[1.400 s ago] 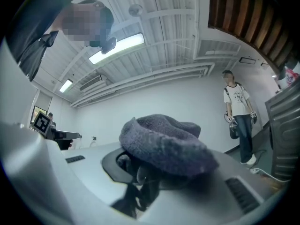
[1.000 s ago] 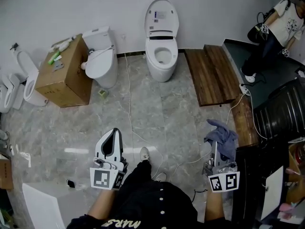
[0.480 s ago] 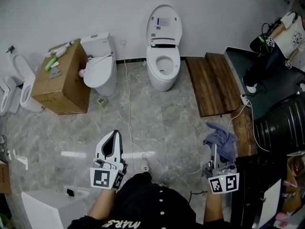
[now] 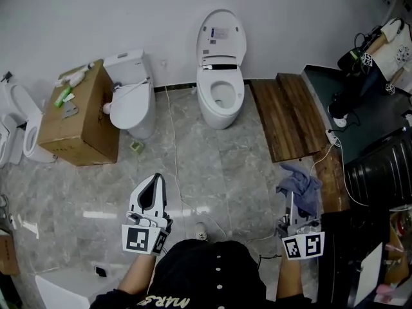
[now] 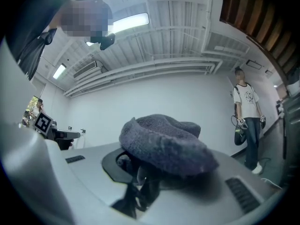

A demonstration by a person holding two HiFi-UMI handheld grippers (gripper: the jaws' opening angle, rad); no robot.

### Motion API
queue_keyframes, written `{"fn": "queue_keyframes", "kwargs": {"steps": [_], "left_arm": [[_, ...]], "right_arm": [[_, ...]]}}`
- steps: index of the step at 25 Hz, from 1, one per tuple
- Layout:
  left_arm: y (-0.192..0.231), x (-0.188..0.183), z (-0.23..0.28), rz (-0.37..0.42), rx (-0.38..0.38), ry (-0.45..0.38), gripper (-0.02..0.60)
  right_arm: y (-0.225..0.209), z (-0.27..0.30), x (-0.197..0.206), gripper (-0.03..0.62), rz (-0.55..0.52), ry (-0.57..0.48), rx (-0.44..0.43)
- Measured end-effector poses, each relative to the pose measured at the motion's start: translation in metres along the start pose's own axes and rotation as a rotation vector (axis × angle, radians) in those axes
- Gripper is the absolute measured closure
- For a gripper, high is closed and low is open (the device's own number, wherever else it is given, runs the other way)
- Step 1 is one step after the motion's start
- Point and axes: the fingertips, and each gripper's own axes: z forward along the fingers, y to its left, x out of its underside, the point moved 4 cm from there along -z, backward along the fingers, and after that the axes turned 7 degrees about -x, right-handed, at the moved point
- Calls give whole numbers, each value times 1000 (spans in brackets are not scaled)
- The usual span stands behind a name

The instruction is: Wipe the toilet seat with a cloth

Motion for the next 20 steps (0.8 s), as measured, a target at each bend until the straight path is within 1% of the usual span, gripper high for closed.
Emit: {"fn": "queue_keyframes", "kwargs": {"steps": [2,6,9,14,20], "left_arm": [[5,-2,10,-9,10,-5,571],[15,5,24,-29,24,27,571],[17,6,35,-34,36,31,571],[20,10,56,-26,32,38,571],[25,20,96,-26,2,36,571]], "right_arm": [[1,4,2,498,-5,4,16],[-1,14,9,498,8,20,46],[-5,24,10,498,7,15,51],[-17,46,15,497,7,7,52],[-46,86,29,497,16,0,53]]}}
